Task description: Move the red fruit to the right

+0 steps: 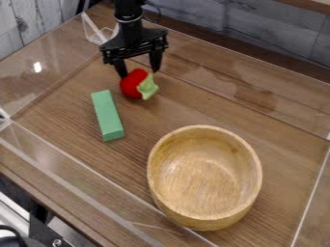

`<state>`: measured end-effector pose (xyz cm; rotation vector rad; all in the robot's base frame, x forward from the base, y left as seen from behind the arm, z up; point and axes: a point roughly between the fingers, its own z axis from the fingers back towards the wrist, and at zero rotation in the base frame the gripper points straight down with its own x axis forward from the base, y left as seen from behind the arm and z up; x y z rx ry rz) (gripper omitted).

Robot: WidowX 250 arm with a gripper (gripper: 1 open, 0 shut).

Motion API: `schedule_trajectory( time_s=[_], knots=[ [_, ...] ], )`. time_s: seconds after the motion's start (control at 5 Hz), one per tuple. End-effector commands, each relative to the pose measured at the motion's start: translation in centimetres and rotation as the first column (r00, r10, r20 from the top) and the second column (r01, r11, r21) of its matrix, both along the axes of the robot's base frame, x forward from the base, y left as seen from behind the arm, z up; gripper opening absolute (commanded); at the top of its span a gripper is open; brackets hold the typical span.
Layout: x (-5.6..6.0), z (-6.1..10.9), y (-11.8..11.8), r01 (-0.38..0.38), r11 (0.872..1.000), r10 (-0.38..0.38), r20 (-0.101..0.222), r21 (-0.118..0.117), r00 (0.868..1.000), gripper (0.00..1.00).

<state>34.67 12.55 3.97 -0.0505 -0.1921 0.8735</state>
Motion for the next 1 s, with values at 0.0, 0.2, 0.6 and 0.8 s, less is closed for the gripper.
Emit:
schedule_trajectory(
  time_s=[0.0, 0.2, 0.6, 0.8],
  knots=[
    [1.3, 1.6, 1.3, 0.039, 0.999, -0.04, 0.046, 0.026, 0.998, 0.0],
    [1.0, 1.6, 1.1, 0.059, 0.998, -0.059, 0.043, 0.016, 0.997, 0.0],
    [1.1, 3.1, -0.1, 0.102, 0.995, -0.101, 0.039, -0.016, 0.994, 0.0],
    [1.4, 4.0, -0.9, 0.124, 0.992, -0.123, 0.038, -0.031, 0.992, 0.0]
  ],
)
